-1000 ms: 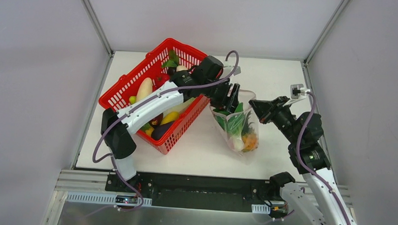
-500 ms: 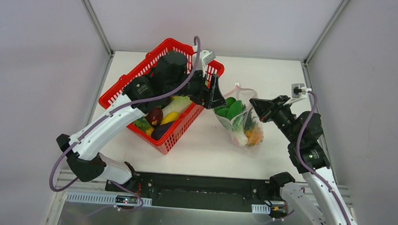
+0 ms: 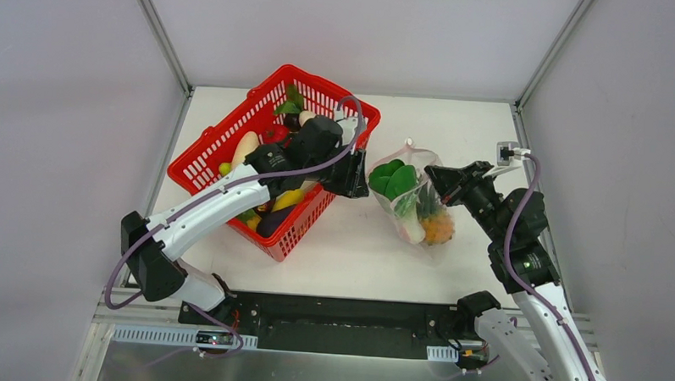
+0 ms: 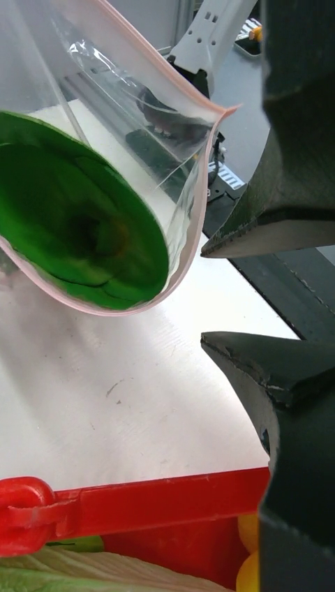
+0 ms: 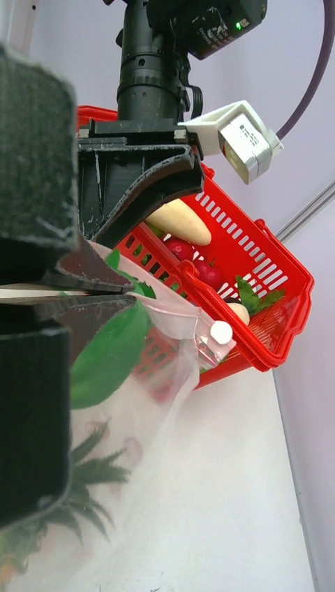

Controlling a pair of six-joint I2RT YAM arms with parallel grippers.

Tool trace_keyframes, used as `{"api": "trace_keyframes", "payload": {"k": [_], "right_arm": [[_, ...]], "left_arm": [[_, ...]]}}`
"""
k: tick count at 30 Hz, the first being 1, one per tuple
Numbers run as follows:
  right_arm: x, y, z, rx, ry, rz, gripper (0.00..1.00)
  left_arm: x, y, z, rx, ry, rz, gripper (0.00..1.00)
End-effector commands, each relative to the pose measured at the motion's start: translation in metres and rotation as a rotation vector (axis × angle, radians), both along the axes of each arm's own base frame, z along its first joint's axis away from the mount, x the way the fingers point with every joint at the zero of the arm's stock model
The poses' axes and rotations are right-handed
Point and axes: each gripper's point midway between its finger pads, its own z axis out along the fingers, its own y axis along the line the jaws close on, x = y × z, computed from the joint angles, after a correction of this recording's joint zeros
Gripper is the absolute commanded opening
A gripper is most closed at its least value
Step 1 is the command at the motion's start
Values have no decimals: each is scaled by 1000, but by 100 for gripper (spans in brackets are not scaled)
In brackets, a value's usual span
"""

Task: Place the food in the zip-top bag and seal the zipper
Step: Adjust the zipper food storage bag at the center of the board.

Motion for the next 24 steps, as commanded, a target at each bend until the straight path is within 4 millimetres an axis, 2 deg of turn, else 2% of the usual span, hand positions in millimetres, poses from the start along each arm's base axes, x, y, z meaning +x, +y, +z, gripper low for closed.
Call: {"api": "trace_keyframes", "payload": {"k": [1, 5, 11, 15, 21, 24], "right_arm": [[-3, -1, 28, 45, -90, 0, 0], [-5, -1, 28, 44, -94, 5, 0], [-6, 0, 28, 38, -96, 15, 0], [-8, 0, 29, 31, -102, 15, 0], [-8, -1, 28, 19, -104, 13, 0], [-8, -1, 29, 17, -106, 15, 0]], "left_arm": [[17, -11, 18, -87, -54, 74, 40], [20, -10, 17, -110, -56, 92, 35], [27, -8, 28, -199, -87, 148, 41], [34, -1, 23, -206, -80, 199, 39], [34, -13, 39, -366, -62, 190, 44], [39, -11, 42, -398, -49, 207, 44]]}}
